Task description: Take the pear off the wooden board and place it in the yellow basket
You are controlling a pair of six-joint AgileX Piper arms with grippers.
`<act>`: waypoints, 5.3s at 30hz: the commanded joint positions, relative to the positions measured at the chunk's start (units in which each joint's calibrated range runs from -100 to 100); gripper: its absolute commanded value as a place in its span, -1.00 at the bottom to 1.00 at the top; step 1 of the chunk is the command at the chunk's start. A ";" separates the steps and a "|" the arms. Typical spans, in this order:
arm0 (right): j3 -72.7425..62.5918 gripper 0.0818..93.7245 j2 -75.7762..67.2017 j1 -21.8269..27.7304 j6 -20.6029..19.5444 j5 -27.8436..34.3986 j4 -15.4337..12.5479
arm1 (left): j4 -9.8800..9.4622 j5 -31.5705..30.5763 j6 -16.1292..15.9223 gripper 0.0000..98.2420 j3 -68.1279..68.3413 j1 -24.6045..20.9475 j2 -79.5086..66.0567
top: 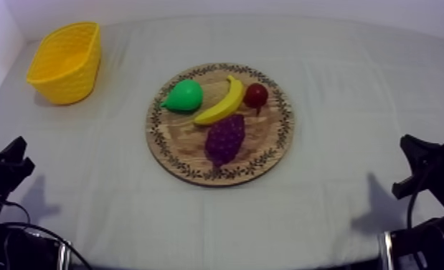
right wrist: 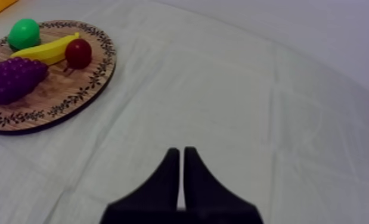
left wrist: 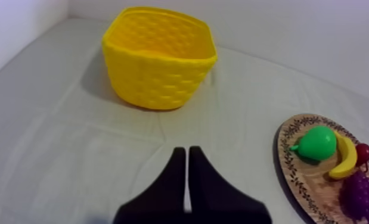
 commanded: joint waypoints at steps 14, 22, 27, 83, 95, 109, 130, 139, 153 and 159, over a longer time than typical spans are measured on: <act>-0.05 -0.99 -0.04 -0.03 -0.01 0.04 -0.01 | 0.00 0.18 -0.79 -1.00 0.01 0.14 0.00; -0.05 -0.99 -0.04 -0.03 -0.01 0.04 -0.01 | 0.29 3.50 -0.91 -1.00 -1.01 5.36 -0.22; -0.05 -0.99 -0.04 -0.03 0.00 0.04 -0.01 | 0.66 4.18 4.59 -1.00 -1.43 7.43 -0.25; -0.05 -0.99 -0.04 -0.03 -0.01 0.04 -0.01 | 8.03 40.54 -2.72 -1.00 -81.03 14.96 92.25; -0.05 -0.99 -0.04 -0.03 0.04 0.04 -0.01 | 7.81 46.55 -12.51 -1.00 -99.97 16.56 107.50; -0.05 -0.99 -0.04 -0.03 0.04 0.04 -0.01 | 8.07 56.95 -41.00 -1.00 -107.74 20.76 111.98; -0.05 -0.99 -0.04 -0.03 0.04 0.04 -0.01 | 8.82 59.66 -37.21 -0.27 -115.31 20.51 116.21; -0.05 -0.99 -0.04 -0.03 0.04 0.04 -0.01 | 7.02 58.80 -36.05 0.21 -113.40 20.92 116.62; -0.05 -0.99 -0.04 -0.03 0.04 0.04 -0.01 | 6.11 55.93 -33.88 0.59 -111.54 21.87 121.29; -0.05 -0.99 -0.04 -0.03 0.04 0.04 -0.01 | 6.07 54.93 -33.20 0.65 -111.79 21.96 126.79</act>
